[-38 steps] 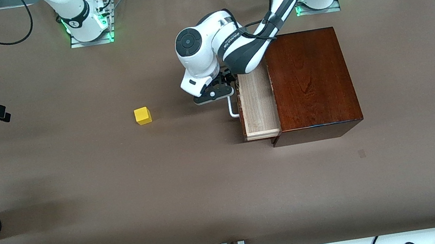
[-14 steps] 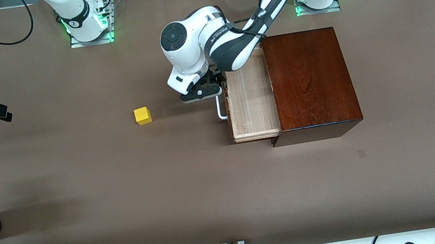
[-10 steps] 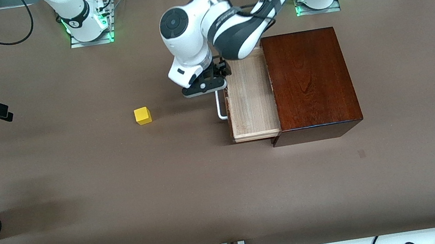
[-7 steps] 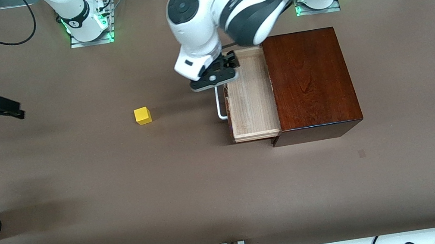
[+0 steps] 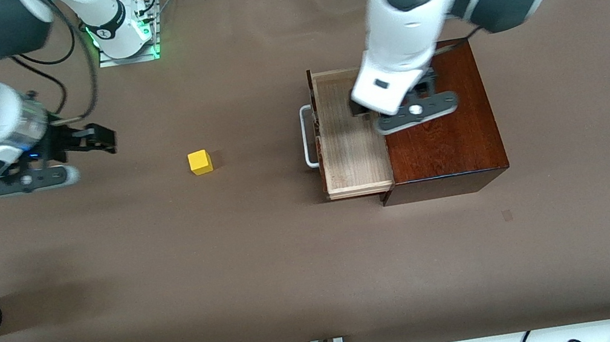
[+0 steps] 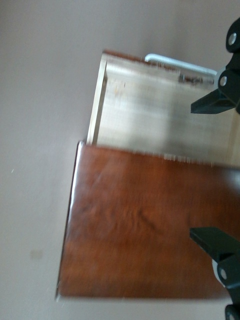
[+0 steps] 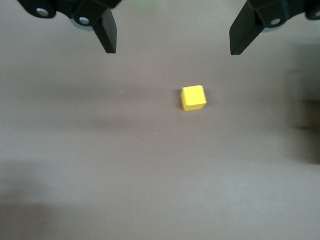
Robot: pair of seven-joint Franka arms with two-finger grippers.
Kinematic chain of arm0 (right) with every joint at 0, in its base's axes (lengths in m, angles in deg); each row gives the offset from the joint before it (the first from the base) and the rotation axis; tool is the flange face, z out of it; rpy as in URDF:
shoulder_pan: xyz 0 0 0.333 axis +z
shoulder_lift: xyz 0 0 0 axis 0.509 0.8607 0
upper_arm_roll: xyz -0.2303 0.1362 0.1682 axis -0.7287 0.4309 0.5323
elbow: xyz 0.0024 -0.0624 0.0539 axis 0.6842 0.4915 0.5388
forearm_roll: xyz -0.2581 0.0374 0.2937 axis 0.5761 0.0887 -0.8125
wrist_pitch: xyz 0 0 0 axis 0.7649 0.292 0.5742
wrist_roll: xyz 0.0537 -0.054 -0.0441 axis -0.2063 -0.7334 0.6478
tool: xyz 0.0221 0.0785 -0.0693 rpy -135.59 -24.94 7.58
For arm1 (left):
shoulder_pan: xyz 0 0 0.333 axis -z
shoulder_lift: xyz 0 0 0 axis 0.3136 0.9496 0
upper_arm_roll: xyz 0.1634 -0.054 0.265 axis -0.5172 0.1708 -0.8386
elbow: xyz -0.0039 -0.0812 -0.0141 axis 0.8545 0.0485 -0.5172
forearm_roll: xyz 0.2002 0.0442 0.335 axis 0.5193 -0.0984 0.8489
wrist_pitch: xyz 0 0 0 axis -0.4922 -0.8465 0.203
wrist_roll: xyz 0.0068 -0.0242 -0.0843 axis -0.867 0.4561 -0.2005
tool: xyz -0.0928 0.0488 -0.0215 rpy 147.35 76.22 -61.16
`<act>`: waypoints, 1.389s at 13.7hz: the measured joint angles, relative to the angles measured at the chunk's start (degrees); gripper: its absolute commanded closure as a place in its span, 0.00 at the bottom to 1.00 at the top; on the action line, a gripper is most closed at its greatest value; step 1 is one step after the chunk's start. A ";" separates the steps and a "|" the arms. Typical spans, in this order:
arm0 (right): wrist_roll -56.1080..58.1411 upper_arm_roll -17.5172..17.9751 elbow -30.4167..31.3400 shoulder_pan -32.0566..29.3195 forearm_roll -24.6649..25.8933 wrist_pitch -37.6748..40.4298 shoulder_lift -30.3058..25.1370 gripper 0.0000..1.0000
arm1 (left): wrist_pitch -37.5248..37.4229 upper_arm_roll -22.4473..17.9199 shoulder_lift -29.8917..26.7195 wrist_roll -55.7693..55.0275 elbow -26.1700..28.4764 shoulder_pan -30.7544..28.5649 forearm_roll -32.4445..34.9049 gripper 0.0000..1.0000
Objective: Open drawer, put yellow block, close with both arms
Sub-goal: 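Release the handle and lift the left gripper while the right gripper reaches the cube, then lower the right gripper and grasp the yellow cube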
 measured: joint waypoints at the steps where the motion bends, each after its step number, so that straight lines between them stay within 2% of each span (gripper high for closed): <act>1: -2.72 0.17 1.17 1.94 0.00 -1.53 0.13 0.00 | -1.05 -0.03 -1.28 2.98 0.01 -2.15 -1.31 0.00; 4: -9.31 3.40 6.70 4.84 0.01 -4.84 -1.01 0.00 | -5.27 -0.08 -6.87 13.88 0.75 -11.76 -6.25 0.00; 6: -10.50 4.59 14.45 4.95 0.02 -9.96 -4.34 0.00 | -6.52 -0.05 -11.16 18.37 3.74 -16.05 -7.01 0.00; 9: -10.49 4.53 30.67 4.89 0.11 -23.65 -9.02 0.00 | -4.18 0.02 -18.16 21.81 13.10 -20.08 -9.66 0.00; 12: -10.17 4.47 41.76 4.86 0.23 -36.92 -7.70 0.00 | 1.16 -0.05 -21.68 27.16 21.68 -25.35 -12.35 0.00; 15: -9.26 4.39 43.76 4.86 0.26 -43.08 -3.52 0.00 | 2.81 -0.18 -21.85 28.77 23.76 -28.03 -12.56 0.00; 19: -7.10 4.38 43.80 4.86 0.32 -53.92 5.14 0.00 | 3.48 -0.28 -21.65 30.59 23.91 -29.88 -12.56 0.00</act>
